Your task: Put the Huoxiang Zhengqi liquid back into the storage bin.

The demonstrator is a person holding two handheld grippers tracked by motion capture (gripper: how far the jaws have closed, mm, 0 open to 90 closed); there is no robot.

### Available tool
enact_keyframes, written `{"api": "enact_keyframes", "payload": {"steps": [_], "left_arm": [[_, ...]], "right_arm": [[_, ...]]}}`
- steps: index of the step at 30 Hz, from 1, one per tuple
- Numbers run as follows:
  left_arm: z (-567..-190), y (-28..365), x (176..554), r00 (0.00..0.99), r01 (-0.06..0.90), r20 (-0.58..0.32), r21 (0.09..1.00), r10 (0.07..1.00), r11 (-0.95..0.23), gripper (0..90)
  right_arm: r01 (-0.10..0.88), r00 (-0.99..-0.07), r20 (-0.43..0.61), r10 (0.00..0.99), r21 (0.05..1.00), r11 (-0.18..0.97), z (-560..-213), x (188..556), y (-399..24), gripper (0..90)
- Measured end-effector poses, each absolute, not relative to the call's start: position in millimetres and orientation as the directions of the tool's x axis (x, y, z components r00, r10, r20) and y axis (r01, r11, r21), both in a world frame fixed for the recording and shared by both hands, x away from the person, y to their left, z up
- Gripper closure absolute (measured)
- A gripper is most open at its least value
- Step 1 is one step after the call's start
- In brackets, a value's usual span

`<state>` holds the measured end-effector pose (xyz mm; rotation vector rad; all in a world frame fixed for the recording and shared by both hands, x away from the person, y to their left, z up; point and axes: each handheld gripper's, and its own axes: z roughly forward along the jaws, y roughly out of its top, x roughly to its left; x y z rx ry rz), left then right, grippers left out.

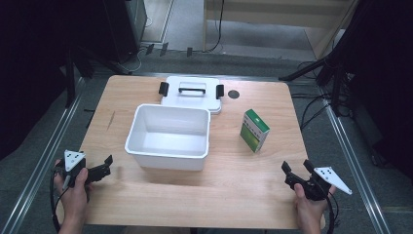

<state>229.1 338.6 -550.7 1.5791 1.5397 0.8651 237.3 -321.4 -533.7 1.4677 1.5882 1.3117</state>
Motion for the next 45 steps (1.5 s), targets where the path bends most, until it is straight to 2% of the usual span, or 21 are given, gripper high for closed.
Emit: {"api": "enact_keyframes", "payload": {"steps": [8,15,24,26,33,39,45], "left_arm": [[-550.7,340.0,230.4,0.053,0.49,-0.054,0.871,0.997,0.021,0.2],[-550.8,341.2,230.0,0.053,0.487,-0.066,0.873,0.996,0.032,0.2],[-550.7,341.5,229.9,0.053,0.488,-0.071,0.872,0.996,0.037,0.2],[-550.6,341.5,229.8,0.055,0.49,-0.068,0.871,0.996,0.032,0.2],[-550.8,341.6,230.0,0.055,0.487,-0.07,0.873,0.996,0.035,0.2],[-550.8,341.7,230.1,0.055,0.49,-0.075,0.871,0.996,0.039,0.2],[-550.8,342.6,230.3,0.06,0.492,-0.082,0.87,0.995,0.042,0.2]], "right_arm": [[0.385,-0.234,0.101,0.967,0.923,-0.003,-532.6,237.0,-308.8,16.2],[0.363,-0.267,0.047,0.963,0.93,0.055,-524.1,236.4,-297.9,17.8],[0.359,-0.376,-0.028,0.926,0.917,0.174,-497.6,249.2,-280.1,23.6],[0.364,-0.406,-0.068,0.912,0.903,0.229,-487.4,256.0,-274.3,24.1],[0.399,-0.457,-0.067,0.887,0.876,0.272,-469.8,269.6,-268.5,28.4],[0.471,-0.481,-0.083,0.873,0.816,0.337,-448.0,290.6,-257.7,32.3],[0.55,-0.526,-0.116,0.842,0.709,0.442,-431.1,310.3,-246.2,30.6]]}}
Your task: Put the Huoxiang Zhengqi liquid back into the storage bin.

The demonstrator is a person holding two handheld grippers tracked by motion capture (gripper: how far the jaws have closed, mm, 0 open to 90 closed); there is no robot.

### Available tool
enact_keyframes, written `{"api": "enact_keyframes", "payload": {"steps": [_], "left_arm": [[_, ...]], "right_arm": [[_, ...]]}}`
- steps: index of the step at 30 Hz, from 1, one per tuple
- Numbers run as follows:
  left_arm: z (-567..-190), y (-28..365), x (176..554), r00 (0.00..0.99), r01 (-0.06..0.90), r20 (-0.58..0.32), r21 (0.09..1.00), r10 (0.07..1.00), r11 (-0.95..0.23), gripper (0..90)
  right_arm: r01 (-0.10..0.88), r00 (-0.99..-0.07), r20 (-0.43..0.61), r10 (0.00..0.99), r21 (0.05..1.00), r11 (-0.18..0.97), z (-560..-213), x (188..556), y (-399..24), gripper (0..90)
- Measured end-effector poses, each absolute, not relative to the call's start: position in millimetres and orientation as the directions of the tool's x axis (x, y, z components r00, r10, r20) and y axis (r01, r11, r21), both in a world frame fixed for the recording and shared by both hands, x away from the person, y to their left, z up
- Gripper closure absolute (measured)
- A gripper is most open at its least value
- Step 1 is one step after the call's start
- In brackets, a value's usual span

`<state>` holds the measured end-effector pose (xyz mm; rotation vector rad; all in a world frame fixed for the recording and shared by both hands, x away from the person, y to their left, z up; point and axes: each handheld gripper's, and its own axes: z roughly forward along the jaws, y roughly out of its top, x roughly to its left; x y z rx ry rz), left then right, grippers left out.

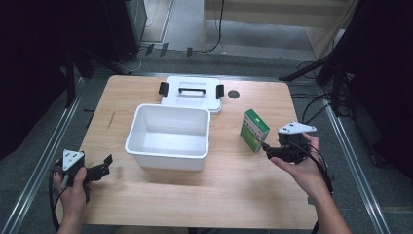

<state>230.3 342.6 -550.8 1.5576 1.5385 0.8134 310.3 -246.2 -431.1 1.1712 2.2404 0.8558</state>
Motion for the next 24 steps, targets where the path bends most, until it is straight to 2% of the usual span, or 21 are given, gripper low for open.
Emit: {"api": "enact_keyframes", "payload": {"steps": [7,12,24], "left_arm": [[-550.8,342.7,230.7,0.06,0.495,-0.081,0.868,0.995,0.041,0.2],[-551.0,342.9,230.6,0.059,0.492,-0.087,0.869,0.994,0.046,0.2],[-551.0,343.6,230.7,0.053,0.493,-0.092,0.869,0.994,0.054,0.2]], "right_arm": [[0.6,-0.546,-0.145,0.825,0.619,0.506,-418.1,328.1,-230.4,31.3],[0.644,-0.548,-0.156,0.822,0.549,0.533,-411.8,343.2,-216.9,35.5],[0.735,-0.556,-0.102,0.825,0.403,0.545,-395.1,373.7,-202.4,44.4]]}}
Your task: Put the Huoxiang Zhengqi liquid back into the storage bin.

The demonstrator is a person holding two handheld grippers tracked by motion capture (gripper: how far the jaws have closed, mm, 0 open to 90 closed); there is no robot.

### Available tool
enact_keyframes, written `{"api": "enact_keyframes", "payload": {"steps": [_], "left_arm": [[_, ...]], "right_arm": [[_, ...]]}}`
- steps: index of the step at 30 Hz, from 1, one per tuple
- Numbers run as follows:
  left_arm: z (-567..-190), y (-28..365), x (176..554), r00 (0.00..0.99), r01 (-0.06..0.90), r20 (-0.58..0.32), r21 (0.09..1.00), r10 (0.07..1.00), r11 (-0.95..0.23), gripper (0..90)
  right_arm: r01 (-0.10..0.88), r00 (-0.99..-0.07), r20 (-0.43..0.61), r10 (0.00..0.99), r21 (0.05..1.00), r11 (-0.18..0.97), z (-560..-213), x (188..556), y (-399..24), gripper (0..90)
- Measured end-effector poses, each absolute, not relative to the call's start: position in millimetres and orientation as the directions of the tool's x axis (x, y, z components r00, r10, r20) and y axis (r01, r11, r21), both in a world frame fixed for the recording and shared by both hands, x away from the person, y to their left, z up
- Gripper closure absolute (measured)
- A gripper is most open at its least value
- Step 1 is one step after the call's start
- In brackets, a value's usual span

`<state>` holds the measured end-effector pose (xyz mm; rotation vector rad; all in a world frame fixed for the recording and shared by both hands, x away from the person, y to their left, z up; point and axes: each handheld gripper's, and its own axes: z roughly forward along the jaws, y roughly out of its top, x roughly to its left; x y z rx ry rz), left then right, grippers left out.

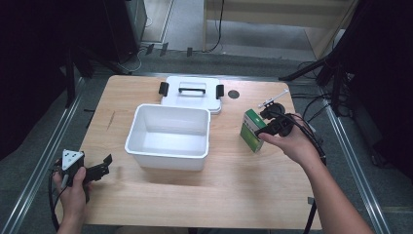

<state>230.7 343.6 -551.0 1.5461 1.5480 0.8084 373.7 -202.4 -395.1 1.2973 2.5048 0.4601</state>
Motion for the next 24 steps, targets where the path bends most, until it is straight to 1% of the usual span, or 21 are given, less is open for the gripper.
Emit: {"api": "enact_keyframes", "payload": {"steps": [4,10,11,12,13,16,17,19,24], "left_arm": [[-551.0,343.9,230.6,0.051,0.493,-0.094,0.868,0.994,0.056,0.2],[-551.1,343.7,230.7,0.053,0.492,-0.094,0.869,0.994,0.056,0.2],[-551.0,343.6,230.5,0.054,0.492,-0.093,0.869,0.994,0.055,0.2],[-551.0,343.6,230.5,0.054,0.492,-0.093,0.869,0.994,0.055,0.2],[-550.9,343.6,230.4,0.055,0.492,-0.094,0.869,0.994,0.055,0.2],[-550.9,343.6,230.4,0.055,0.492,-0.094,0.869,0.994,0.055,0.2],[-551.1,343.7,230.4,0.055,0.49,-0.095,0.87,0.994,0.056,0.2],[-551.1,343.8,230.5,0.055,0.49,-0.095,0.87,0.994,0.056,0.2],[-551.0,343.7,230.5,0.056,0.491,-0.095,0.869,0.994,0.055,0.2]], "right_arm": [[0.74,-0.562,-0.117,0.819,0.372,0.561,-396.6,378.8,-195.5,47.1],[0.739,-0.564,-0.133,0.815,0.358,0.571,-401.2,382.3,-188.4,51.9],[0.741,-0.567,-0.137,0.812,0.345,0.575,-403.5,384.2,-185.9,54.6],[0.741,-0.567,-0.137,0.812,0.345,0.575,-403.5,384.2,-185.9,54.6],[0.75,-0.561,-0.129,0.817,0.337,0.569,-405.7,385.8,-183.6,56.6],[0.755,-0.563,-0.133,0.816,0.318,0.573,-409.0,388.6,-181.5,57.3],[0.756,-0.565,-0.133,0.814,0.312,0.575,-410.2,389.6,-180.6,61.4],[0.759,-0.563,-0.133,0.816,0.309,0.573,-409.8,389.9,-179.8,63.6],[0.75,-0.58,-0.133,0.804,0.298,0.59,-407.9,389.9,-179.2,64.8]]}}
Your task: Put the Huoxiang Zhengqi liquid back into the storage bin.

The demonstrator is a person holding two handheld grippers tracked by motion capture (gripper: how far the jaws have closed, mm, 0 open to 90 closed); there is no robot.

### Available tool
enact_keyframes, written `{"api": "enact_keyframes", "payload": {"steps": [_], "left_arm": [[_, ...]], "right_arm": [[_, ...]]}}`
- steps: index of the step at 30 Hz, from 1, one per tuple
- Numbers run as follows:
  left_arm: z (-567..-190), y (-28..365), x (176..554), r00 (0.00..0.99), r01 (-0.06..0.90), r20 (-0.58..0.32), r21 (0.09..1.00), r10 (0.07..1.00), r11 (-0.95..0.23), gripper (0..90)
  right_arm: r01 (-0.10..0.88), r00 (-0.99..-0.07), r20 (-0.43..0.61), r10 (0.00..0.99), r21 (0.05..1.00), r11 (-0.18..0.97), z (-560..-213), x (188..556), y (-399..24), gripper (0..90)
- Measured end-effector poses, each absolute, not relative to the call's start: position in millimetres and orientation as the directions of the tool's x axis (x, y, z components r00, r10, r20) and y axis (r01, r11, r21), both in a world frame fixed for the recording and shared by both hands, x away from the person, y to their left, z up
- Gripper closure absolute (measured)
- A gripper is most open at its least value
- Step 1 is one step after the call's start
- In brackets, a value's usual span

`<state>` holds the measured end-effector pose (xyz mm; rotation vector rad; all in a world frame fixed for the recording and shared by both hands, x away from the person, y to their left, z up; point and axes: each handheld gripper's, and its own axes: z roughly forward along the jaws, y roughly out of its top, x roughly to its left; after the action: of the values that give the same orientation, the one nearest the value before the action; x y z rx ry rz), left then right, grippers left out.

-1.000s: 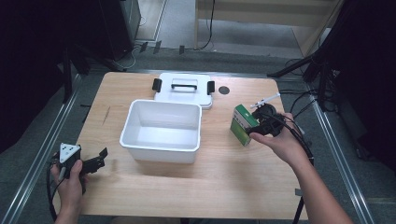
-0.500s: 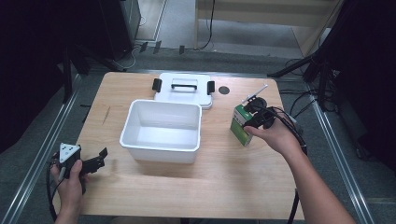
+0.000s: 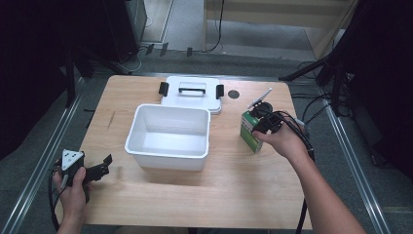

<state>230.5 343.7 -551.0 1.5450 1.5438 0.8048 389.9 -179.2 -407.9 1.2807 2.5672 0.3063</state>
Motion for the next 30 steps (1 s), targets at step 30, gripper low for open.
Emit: {"api": "enact_keyframes", "payload": {"steps": [30], "left_arm": [[-551.0,344.4,231.1,0.06,0.491,-0.098,0.869,0.993,0.056,0.2]], "right_arm": [[0.597,-0.718,-0.128,0.684,0.393,0.7,-324.3,374.1,-155.4,65.0]]}}
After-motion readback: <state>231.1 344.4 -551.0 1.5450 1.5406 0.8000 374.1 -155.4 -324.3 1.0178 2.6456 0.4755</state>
